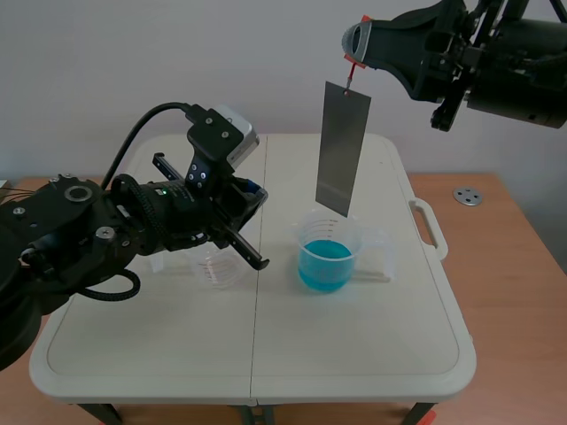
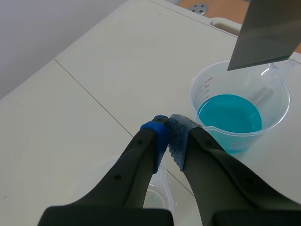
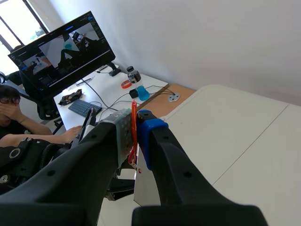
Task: Hold the metal plate by the orange handle, dip it into the blue solution, take it out and point at it, then put the plate back in the beaker on the left.
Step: 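Raise the plate and point at it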
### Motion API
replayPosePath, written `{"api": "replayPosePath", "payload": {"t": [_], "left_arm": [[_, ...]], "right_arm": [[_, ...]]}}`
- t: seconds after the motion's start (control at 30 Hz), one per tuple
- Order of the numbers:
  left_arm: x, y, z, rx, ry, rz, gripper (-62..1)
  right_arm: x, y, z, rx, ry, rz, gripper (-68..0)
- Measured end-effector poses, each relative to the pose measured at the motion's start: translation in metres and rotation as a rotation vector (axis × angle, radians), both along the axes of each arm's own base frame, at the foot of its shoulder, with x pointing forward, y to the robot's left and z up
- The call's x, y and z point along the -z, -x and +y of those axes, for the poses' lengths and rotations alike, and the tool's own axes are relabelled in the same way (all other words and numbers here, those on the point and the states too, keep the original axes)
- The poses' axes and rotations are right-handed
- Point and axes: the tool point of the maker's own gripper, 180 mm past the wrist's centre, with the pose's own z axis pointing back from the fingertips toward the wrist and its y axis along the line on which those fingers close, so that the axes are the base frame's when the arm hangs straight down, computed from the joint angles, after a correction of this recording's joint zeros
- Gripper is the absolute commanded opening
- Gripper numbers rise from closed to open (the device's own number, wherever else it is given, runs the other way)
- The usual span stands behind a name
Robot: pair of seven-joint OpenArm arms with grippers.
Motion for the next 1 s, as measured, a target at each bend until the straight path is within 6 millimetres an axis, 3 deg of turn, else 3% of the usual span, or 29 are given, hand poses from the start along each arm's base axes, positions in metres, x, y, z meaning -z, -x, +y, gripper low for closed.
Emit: {"api": "replayPosePath", "payload": {"t": [0.23, 0.8, 1.0], "left_arm": [[0.004, 0.013, -0.012, 0.093, 0.001, 0.03, -58.8], [0.004, 0.013, -0.012, 0.095, 0.001, 0.031, -58.8], [-0.005, -0.001, 0.009, -0.019, 0.01, -0.027, -58.8]], "right_arm": [[0.0, 0.0, 0.0, 0.0, 0.0, 0.0, -66.0], [0.0, 0.0, 0.0, 0.0, 0.0, 0.0, -66.0], [0.0, 0.0, 0.0, 0.0, 0.0, 0.0, -66.0]]}}
